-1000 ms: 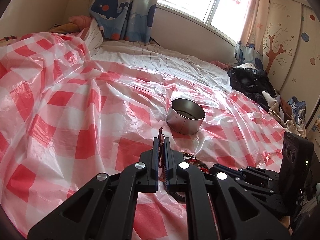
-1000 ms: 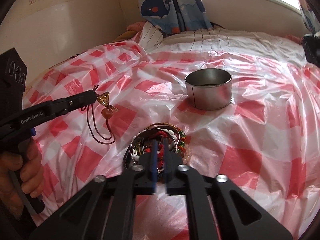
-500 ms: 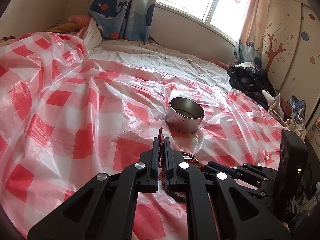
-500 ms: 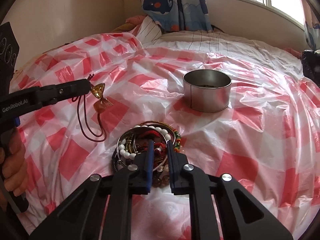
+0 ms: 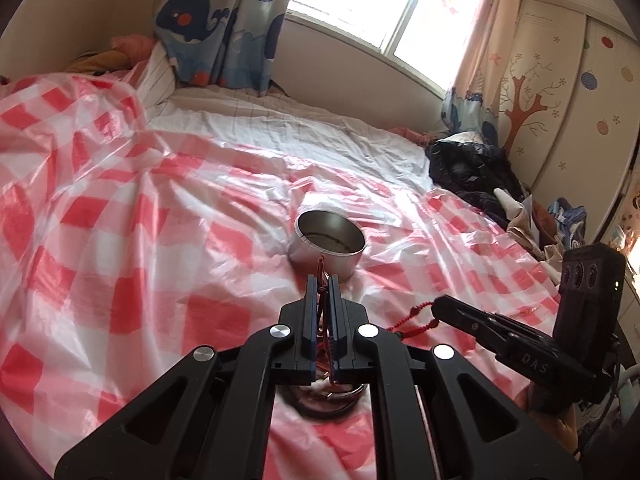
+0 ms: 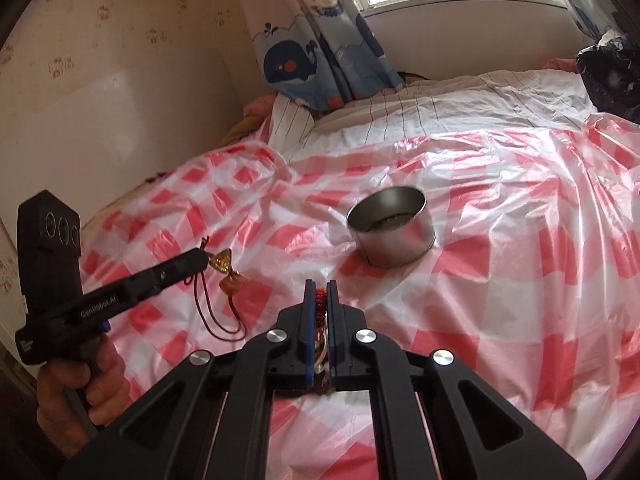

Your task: Organize jewelry

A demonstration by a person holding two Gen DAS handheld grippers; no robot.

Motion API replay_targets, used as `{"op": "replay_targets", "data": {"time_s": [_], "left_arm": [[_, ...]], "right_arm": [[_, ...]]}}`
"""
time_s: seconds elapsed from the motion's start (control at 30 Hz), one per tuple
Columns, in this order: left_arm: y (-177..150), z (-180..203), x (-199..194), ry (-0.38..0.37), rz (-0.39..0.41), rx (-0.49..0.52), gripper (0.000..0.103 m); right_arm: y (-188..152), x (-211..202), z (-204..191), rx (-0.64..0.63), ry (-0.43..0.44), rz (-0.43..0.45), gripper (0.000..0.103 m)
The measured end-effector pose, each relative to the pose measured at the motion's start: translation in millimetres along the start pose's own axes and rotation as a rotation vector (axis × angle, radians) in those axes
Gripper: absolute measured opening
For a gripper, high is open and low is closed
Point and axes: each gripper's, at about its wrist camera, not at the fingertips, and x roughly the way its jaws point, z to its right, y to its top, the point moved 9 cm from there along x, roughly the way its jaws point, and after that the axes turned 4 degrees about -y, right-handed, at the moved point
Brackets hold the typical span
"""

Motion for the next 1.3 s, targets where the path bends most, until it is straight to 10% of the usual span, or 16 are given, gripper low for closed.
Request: {"op": "replay_targets", "data": {"time_s": [0.7, 0.73, 0.8, 1.07, 1.3], "left_arm": [[79.0, 26.6, 140.7, -0.029, -0.062, 0.032, 0.006], [75.9, 19.2, 149.2, -0.010, -0.085, 0.027, 0.008], [63.9, 5.5, 164.6, 0.018, -0.144, 0.003, 0.019], [50.7, -17.0, 118.4, 0.088, -0.150, -0.006, 0.026], [-21.7, -26.4, 52.8, 0.157, -0.242, 0.039, 0.027]], "right_arm": [[101.2, 79.8, 51.8, 0.025, -0.033, 0.031, 0.006], [93.4, 98.0, 56.3, 0.030, -0.049, -0.035, 0.008], [82.5, 110.9, 68.7, 0.080, -0.066, -0.070, 0.047], [81.0, 59.0, 68.3, 0.101, -0.056, -0.004, 0.048], [1.5, 22.4, 57.7, 0.114, -0.074, -0.073, 0.058]]}}
